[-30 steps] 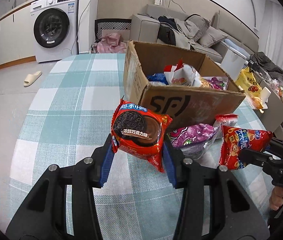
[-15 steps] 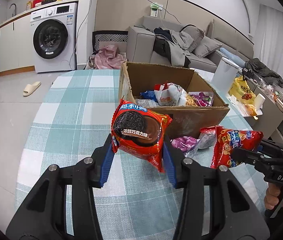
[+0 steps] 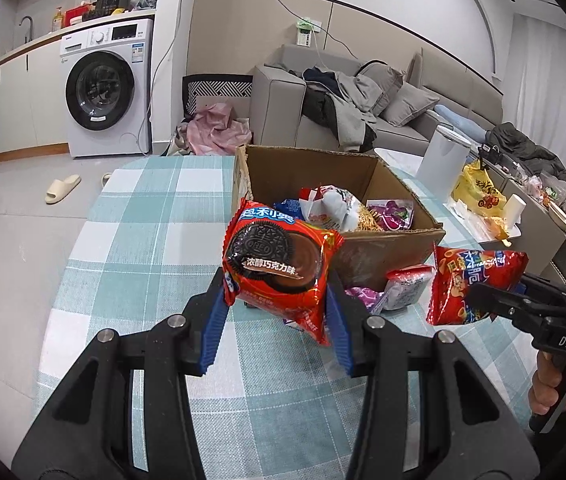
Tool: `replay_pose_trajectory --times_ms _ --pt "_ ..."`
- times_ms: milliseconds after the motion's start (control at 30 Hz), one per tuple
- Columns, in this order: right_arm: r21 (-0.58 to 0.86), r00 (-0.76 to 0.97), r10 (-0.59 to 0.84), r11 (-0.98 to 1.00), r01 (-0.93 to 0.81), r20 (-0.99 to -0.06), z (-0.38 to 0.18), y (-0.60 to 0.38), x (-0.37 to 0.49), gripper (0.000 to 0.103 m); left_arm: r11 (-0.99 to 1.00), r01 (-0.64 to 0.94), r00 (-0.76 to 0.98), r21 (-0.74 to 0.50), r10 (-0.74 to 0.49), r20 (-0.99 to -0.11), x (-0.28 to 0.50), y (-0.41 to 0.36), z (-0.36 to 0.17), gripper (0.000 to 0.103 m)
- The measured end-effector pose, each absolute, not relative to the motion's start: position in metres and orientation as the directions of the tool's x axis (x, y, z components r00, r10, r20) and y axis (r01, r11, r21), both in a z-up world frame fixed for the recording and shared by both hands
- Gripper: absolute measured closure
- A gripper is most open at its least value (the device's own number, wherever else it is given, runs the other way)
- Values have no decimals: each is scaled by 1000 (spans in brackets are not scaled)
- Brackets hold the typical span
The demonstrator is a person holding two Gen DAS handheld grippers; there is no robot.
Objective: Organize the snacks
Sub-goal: 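Lift both held packets and carry them over the cardboard box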
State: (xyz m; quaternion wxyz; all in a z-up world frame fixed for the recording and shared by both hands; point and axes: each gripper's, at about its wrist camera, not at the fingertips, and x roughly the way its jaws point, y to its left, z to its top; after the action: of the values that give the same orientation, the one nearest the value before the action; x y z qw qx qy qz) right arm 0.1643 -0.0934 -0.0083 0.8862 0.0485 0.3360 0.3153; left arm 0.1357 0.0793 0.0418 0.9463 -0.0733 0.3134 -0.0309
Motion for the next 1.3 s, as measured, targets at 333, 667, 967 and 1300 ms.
replay_pose_trajectory --times_ms 333,667,967,1300 --pt "284 613 584 805 -521 -531 11 -98 168 61 987 26 815 -158 -112 -568 139 69 53 61" --pt "272 653 569 819 -505 -501 31 -94 177 61 989 39 825 -145 -114 -554 156 62 68 61" --pt "281 675 557 829 -483 -484 41 -94 192 61 990 31 828 -140 -104 -551 176 62 76 61" --pt "292 682 543 839 -458 -490 41 -92 214 61 991 31 820 -132 -101 -563 203 59 70 61"
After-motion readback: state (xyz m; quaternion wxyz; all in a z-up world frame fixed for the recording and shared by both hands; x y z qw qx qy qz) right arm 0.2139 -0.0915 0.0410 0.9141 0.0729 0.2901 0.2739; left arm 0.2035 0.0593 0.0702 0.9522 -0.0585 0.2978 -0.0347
